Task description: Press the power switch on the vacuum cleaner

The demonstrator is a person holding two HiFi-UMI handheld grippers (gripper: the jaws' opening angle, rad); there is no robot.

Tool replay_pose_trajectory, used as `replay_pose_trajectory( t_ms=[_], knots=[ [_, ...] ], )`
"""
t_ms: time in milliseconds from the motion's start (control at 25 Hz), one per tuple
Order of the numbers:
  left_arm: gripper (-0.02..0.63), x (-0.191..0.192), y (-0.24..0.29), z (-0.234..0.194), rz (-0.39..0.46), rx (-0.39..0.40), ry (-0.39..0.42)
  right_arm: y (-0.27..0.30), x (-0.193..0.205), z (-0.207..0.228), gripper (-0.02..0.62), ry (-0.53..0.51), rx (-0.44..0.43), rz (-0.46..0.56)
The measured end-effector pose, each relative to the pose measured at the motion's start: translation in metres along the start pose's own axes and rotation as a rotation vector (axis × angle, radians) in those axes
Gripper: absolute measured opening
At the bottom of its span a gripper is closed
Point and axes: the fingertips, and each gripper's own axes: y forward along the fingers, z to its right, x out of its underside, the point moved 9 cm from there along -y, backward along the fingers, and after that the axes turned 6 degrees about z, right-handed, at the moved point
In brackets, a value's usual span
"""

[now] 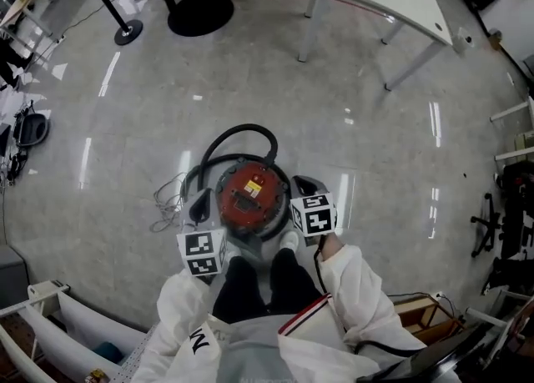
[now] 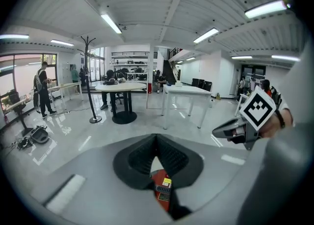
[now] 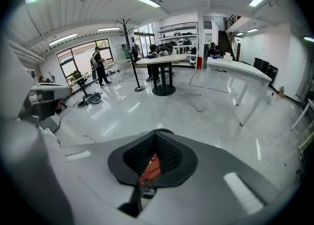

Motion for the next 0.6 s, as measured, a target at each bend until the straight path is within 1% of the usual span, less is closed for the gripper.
replay_pose_trajectory(
  t_ms=[280,600],
  knots=[
    [0.000,-0.026,-0.011,0.006,0.026,0.011,0.001,-0.040,-0.035,-0.010,0.000,0.010,-0.035,0.075],
    [0.000,-0.052,-0.024,0.013,0.063,0.016,0.002,-0.075,-0.054,-0.027,0.000,0.012,-0.089,0.118]
  ],
)
